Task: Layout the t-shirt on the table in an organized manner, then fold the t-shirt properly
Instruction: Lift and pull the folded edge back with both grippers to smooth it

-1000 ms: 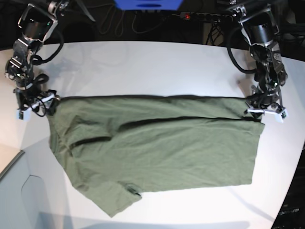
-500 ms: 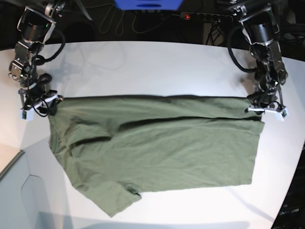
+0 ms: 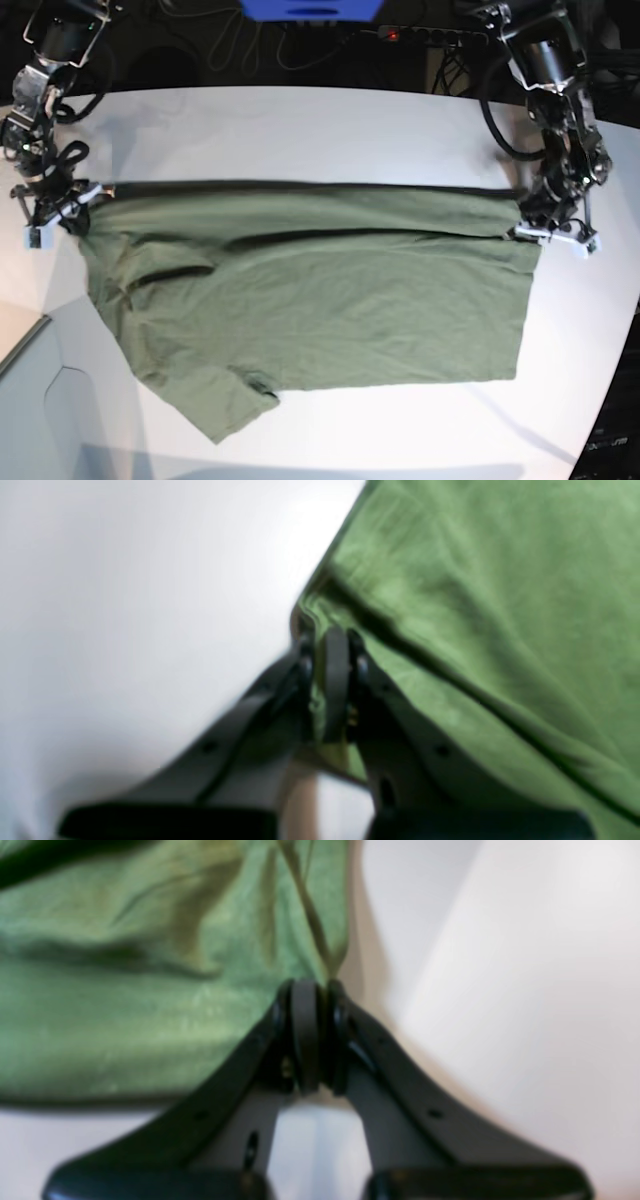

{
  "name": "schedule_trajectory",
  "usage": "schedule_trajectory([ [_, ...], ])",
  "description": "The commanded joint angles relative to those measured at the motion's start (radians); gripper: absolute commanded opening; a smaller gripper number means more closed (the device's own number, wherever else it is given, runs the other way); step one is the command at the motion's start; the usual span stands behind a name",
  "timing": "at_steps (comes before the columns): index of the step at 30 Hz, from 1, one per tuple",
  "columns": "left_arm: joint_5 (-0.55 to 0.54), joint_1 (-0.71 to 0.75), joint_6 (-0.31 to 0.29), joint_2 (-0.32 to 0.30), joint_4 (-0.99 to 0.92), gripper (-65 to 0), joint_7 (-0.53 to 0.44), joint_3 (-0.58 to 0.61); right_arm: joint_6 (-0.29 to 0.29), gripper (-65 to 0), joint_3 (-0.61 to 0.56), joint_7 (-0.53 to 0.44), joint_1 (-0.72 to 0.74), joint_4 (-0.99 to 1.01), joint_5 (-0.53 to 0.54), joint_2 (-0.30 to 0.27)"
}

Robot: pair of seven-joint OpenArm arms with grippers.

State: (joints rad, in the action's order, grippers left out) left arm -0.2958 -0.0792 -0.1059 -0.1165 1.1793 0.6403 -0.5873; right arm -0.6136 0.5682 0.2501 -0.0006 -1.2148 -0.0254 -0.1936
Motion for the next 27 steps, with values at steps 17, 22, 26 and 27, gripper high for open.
schedule_trajectory([
  [17, -0.242, -0.179, 0.007, -0.076, 0.09, -64.6, 0.052, -0.003, -0.007, -65.0, 0.1, -0.034, 0.098, -0.231, 0.023, 0.046],
  [22, -0.395, -0.043, 0.01, -0.094, 0.104, -64.6, 0.063, -0.003, -0.007, -65.0, 0.091, -0.036, 0.018, -0.228, 0.023, 0.064],
  [26, -0.434, 0.08, 0.01, -0.096, 0.104, -64.6, 0.059, -0.003, -0.007, -65.0, 0.091, -0.038, -0.049, -0.228, 0.023, 0.087],
  [27, -0.435, 0.101, 0.01, -0.096, 0.104, -64.6, 0.059, -0.003, -0.007, -65.0, 0.089, -0.038, -0.065, -0.228, 0.023, 0.09],
])
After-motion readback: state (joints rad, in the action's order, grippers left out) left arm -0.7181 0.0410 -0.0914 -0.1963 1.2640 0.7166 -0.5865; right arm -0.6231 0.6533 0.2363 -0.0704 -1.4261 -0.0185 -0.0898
